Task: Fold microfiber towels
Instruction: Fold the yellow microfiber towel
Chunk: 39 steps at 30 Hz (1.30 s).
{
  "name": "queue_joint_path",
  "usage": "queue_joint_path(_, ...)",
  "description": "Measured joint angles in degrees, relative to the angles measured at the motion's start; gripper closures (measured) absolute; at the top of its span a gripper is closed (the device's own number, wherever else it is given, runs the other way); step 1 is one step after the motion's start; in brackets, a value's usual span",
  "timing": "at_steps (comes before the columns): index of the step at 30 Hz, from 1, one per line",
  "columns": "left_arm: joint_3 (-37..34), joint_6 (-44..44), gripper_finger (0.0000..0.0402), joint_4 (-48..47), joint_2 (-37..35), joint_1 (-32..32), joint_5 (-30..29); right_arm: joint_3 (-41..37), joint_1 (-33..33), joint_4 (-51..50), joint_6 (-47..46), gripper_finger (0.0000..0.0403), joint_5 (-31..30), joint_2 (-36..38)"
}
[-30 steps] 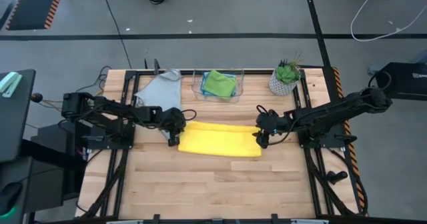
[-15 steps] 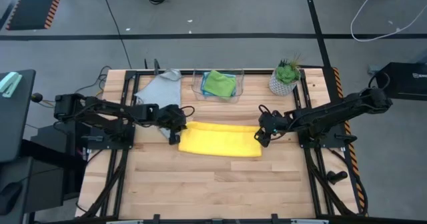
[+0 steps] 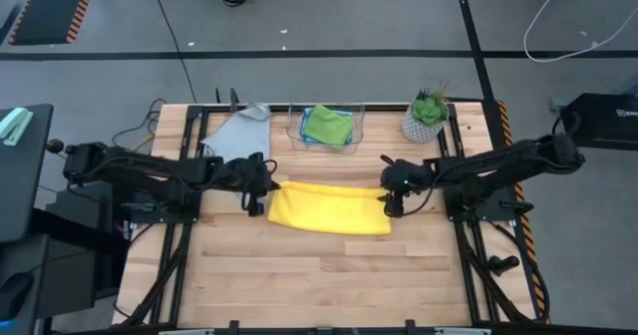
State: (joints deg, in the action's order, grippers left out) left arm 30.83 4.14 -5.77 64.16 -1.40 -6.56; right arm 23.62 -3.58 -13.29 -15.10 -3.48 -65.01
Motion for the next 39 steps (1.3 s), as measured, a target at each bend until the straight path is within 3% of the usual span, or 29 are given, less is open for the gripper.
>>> queue_joint_path(7, 0.0, 1.0, 0.0392, 0.8, -2.3, 4.9, -5.1, 0.1, -3.3, 6.2, 7.9, 0.0164, 6.9, -5.1)
queue_joint_path(15, 0.0, 1.0, 0.0392, 1.1, -3.2, 8.1, -9.2, 1.6, -5.4, 6.2, 12.8, 0.0178, 15.1, -9.1)
queue_joint_path(25, 0.0, 0.7, 0.0391, 1.3, -3.5, 8.8, -9.6, 1.7, -6.1, 6.3, 13.8, 0.0225, 13.8, -12.9)
queue_joint_path(39, 0.0, -2.0, 0.0396, -0.3, -3.5, 8.7, -10.3, 1.8, -6.1, -0.4, 12.1, 0.0321, 13.8, -7.6)
